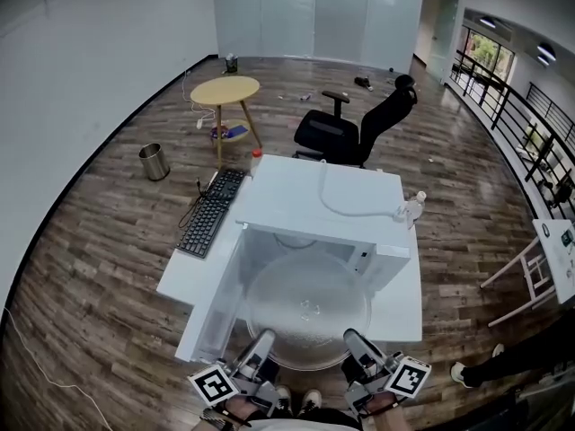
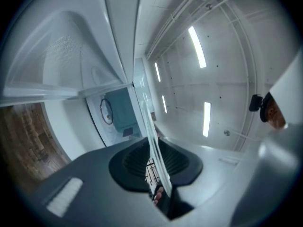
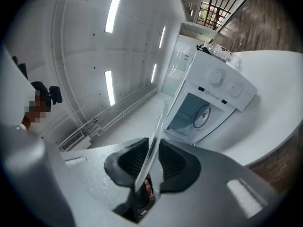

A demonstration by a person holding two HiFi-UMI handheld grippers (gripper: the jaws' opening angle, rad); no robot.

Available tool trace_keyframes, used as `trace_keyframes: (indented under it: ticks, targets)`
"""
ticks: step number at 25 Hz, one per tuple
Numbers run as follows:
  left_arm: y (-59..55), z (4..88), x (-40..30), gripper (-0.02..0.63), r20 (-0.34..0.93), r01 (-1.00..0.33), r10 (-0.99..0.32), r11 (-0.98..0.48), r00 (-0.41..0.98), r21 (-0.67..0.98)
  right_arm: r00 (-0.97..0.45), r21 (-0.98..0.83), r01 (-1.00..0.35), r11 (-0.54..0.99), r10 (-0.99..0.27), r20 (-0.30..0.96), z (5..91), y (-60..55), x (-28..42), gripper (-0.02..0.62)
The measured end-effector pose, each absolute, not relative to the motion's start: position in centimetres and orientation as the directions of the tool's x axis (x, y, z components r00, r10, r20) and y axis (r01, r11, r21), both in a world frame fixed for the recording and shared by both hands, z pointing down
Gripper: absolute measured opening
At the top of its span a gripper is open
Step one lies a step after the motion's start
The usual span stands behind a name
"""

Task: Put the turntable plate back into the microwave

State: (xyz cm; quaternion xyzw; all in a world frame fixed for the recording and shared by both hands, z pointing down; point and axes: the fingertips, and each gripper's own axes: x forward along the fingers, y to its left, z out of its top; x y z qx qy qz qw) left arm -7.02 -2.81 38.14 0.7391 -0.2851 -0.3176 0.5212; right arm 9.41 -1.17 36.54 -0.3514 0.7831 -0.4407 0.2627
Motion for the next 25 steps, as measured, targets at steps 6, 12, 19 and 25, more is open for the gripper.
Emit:
trace_keyframes:
  ticks: [6, 12, 19, 25]
  targets:
    - [-3.8, 40.1, -7.0, 0.063, -0.145, -0.1, -0.755, -0.268, 0.639, 0.958, -0.609, -0.881, -0.324, 0.346, -0.789, -0.086, 38.4, -2.2, 9.6, 0.072]
    - [-5.6, 42.7, -7.4, 0.069, -0.098, -0.191, -0.759, -0.284, 0.644, 0.94, -0.608, -0.879, -0.341, 0.334, -0.791, -0.064, 41.0, -4.2, 9.4, 0.074]
    - [-7.9, 45.0, -6.6, 0.069, -0.087, -0.229, -0.781, -0.285, 0.618, 0.931, -0.626, -0.874, -0.336, 0.35, -0.776, -0.07, 43.1, -7.0, 10.3, 0.075]
    - [-9.5, 46.3, -5.3, 0.071, -0.081, -0.254, -0.791, -0.289, 0.606, 0.923, -0.619, -0.881, -0.325, 0.344, -0.782, -0.077, 44.7, -8.6, 11.8, 0.077]
